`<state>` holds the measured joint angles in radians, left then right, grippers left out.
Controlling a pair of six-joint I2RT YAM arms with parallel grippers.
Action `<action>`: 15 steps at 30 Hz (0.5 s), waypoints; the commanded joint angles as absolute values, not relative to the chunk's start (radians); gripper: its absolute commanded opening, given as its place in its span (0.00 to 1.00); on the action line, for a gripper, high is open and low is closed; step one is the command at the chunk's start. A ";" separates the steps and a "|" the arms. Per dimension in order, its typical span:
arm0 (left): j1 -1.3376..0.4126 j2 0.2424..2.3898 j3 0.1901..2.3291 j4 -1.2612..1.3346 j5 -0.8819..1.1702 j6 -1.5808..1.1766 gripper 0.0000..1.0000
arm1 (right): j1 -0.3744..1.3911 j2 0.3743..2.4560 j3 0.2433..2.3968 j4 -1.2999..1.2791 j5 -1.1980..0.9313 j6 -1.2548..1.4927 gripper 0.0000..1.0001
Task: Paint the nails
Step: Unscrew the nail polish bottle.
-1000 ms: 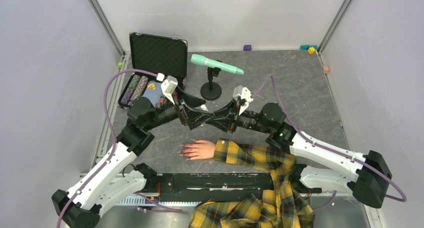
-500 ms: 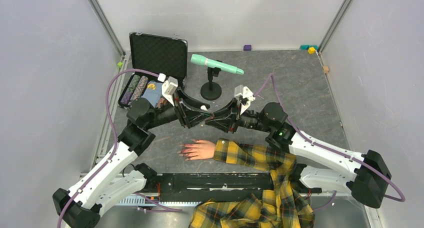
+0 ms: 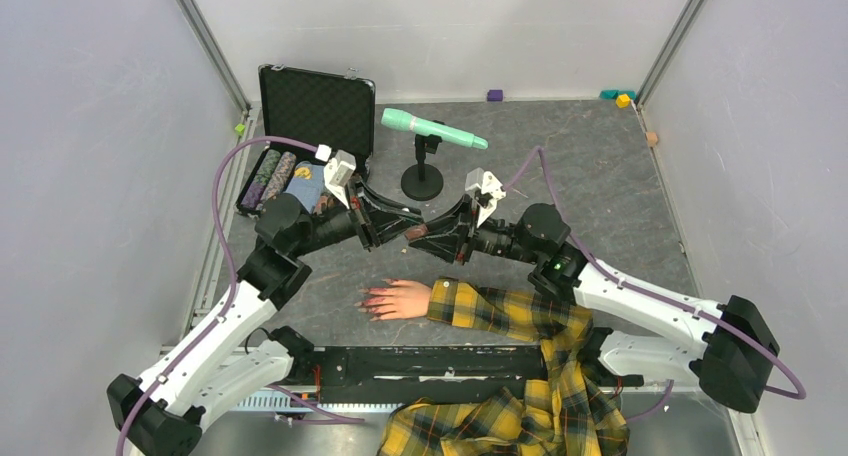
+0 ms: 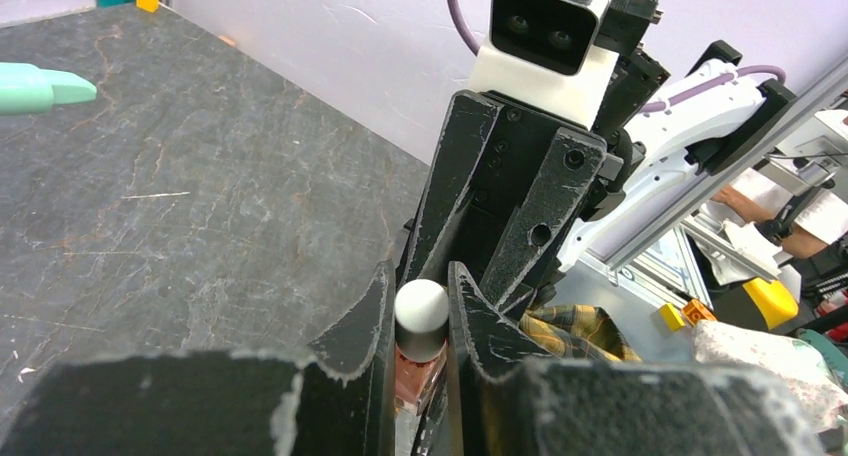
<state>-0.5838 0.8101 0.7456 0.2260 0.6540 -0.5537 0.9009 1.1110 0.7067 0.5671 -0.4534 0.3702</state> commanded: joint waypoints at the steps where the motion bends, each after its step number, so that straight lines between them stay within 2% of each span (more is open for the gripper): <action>1: -0.589 0.813 0.749 0.265 0.663 -0.582 0.02 | 0.899 1.128 0.729 0.575 -0.351 0.371 0.00; 8: -0.589 0.826 0.772 0.154 0.570 -0.538 0.02 | 0.920 1.100 0.716 0.490 -0.021 0.341 0.00; 15: -0.589 0.877 0.811 0.008 0.425 -0.526 0.02 | 1.043 1.139 0.801 0.373 0.398 0.200 0.00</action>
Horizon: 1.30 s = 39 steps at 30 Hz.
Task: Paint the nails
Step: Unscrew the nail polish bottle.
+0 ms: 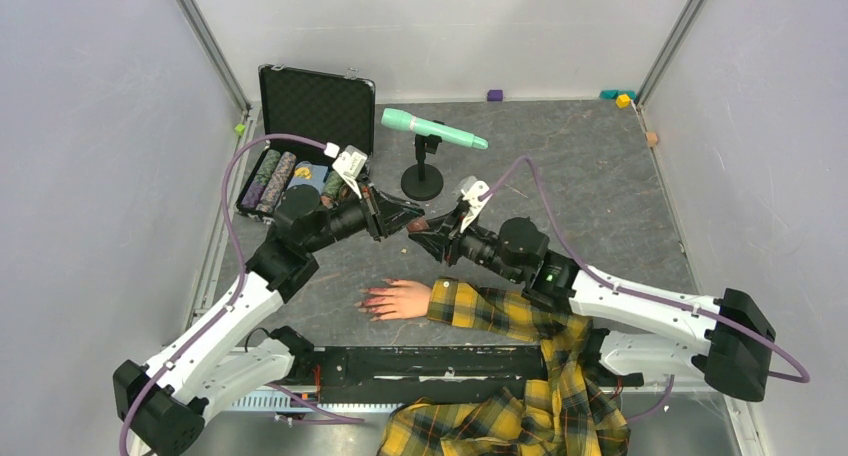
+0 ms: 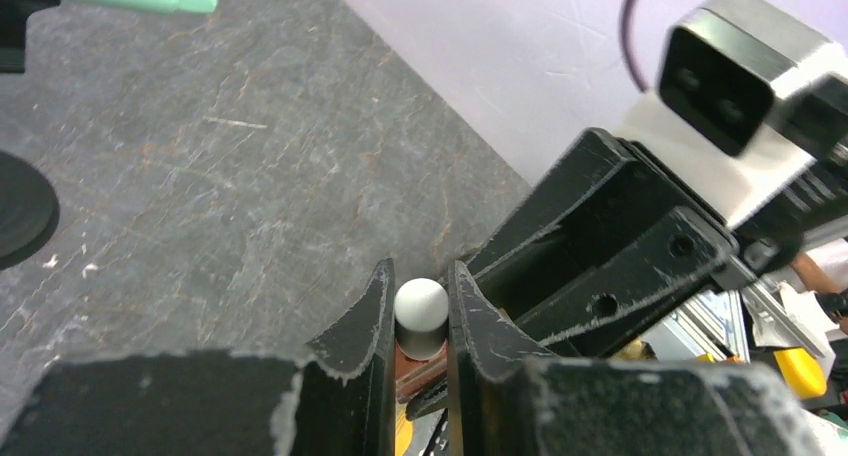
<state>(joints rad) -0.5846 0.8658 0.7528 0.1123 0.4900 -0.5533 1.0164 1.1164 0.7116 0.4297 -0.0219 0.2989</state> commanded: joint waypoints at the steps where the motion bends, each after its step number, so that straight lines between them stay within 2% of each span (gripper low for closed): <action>1: -0.588 0.886 0.818 -0.022 0.406 -0.524 0.02 | 1.061 1.152 0.820 0.368 0.446 0.181 0.00; 15: -0.572 0.944 0.848 -0.144 0.297 -0.559 0.02 | 1.251 1.437 1.071 0.417 0.911 0.009 0.00; 27: -0.561 0.955 0.861 -0.160 0.308 -0.561 0.04 | 1.286 1.469 1.092 0.434 0.936 -0.014 0.00; 29: -0.562 0.948 0.863 -0.157 0.317 -0.553 0.15 | 1.285 1.457 1.062 0.446 0.951 -0.017 0.00; 31: -0.561 0.933 0.867 -0.150 0.332 -0.536 0.40 | 1.285 1.446 1.024 0.466 0.984 -0.021 0.00; 35: -0.562 0.875 0.852 -0.128 0.310 -0.519 0.76 | 1.285 1.417 0.969 0.477 1.039 -0.039 0.00; 38: -0.562 0.839 0.841 -0.120 0.282 -0.511 0.96 | 1.278 1.390 0.940 0.476 1.038 -0.043 0.00; 39: -0.561 0.833 0.841 -0.120 0.277 -0.508 0.99 | 1.274 1.379 0.933 0.474 1.032 -0.038 0.00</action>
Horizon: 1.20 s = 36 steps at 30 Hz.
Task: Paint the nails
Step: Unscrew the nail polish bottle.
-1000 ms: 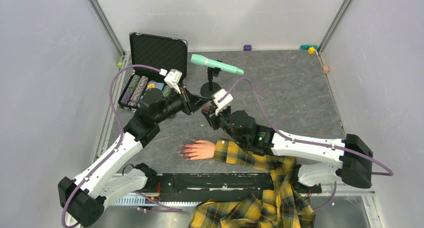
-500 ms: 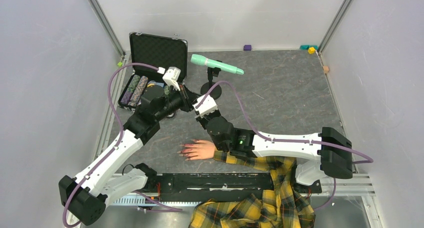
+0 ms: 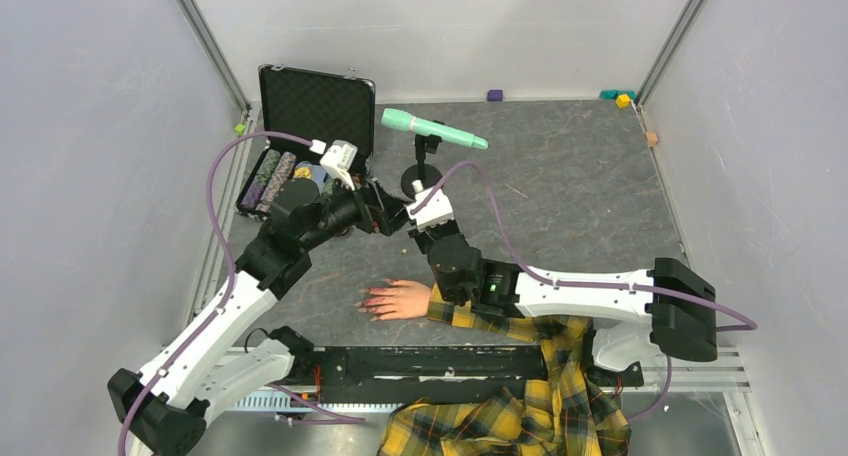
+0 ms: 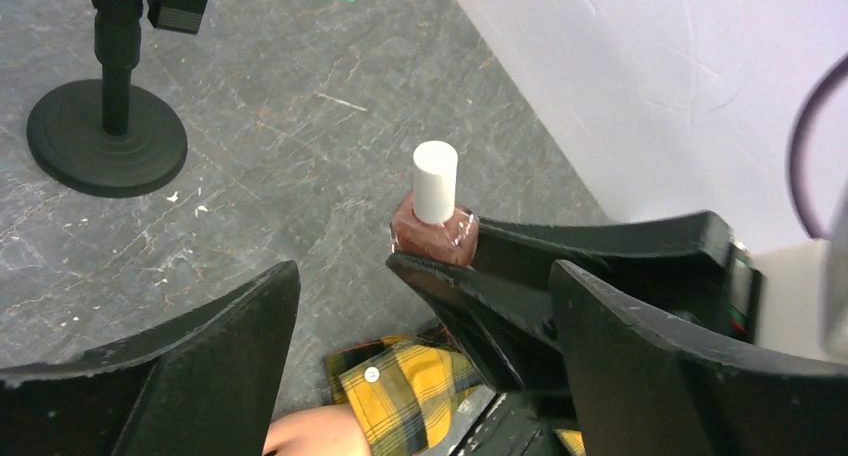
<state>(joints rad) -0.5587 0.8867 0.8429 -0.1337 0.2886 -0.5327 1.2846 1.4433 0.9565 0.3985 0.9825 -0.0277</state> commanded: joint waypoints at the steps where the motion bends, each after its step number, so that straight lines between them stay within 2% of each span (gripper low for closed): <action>1: -0.562 0.827 0.839 -0.119 0.275 -0.505 1.00 | 1.270 1.371 0.923 0.470 1.023 -0.033 0.00; 8: -0.561 0.797 0.831 -0.115 0.240 -0.501 1.00 | 1.199 1.298 0.861 0.422 0.873 0.040 0.00; 17: -0.563 0.767 0.821 -0.096 0.238 -0.485 1.00 | 0.913 1.143 0.704 0.417 0.212 0.171 0.00; 24: -0.561 0.780 0.812 -0.032 0.353 -0.491 1.00 | 0.764 1.046 0.602 0.521 -0.216 0.228 0.00; 29: -0.562 0.788 0.807 -0.004 0.423 -0.499 1.00 | 0.707 1.014 0.566 0.609 -0.455 0.283 0.00; 36: -0.562 0.819 0.801 0.105 0.582 -0.525 1.00 | 0.700 1.024 0.541 0.824 -0.682 0.426 0.00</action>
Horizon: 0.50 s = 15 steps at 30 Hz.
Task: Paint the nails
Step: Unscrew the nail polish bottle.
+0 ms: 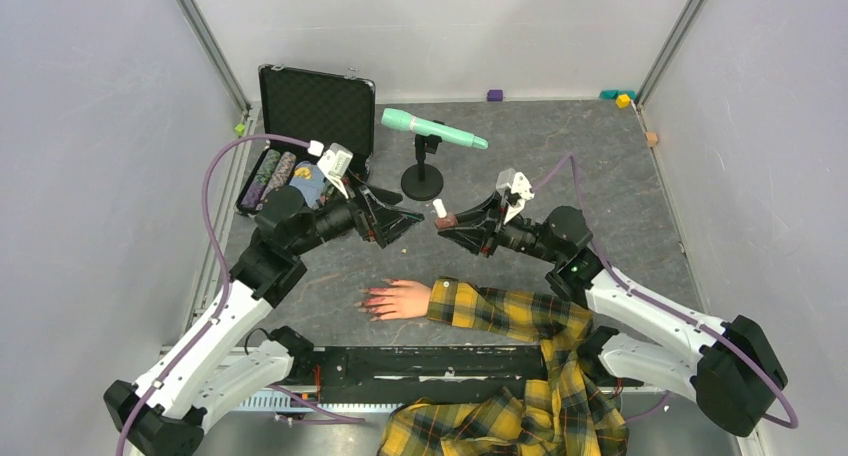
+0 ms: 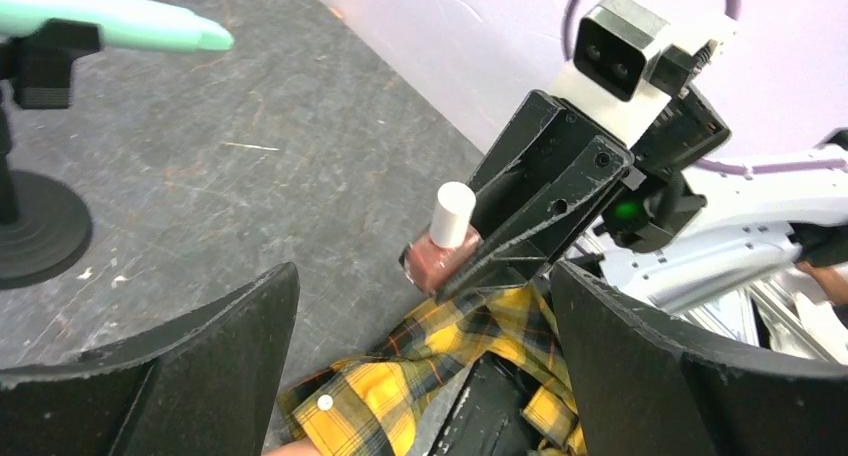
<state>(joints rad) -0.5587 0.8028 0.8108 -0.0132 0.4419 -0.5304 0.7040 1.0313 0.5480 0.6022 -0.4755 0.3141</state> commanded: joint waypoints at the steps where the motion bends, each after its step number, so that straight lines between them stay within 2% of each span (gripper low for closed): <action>1: -0.561 0.828 0.802 0.119 0.614 -0.530 1.00 | 0.701 1.031 0.541 0.842 -0.696 0.441 0.00; 11: -0.563 0.911 0.815 0.156 0.724 -0.577 0.99 | 0.701 1.111 0.563 0.899 -0.736 0.502 0.00; 15: -0.565 0.913 0.810 0.184 0.750 -0.586 0.87 | 0.700 1.140 0.576 0.898 -0.736 0.514 0.00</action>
<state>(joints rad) -0.5587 0.9180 0.8101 0.0990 0.6880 -0.5453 0.7040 1.1221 0.5430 0.8265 -0.7116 0.4816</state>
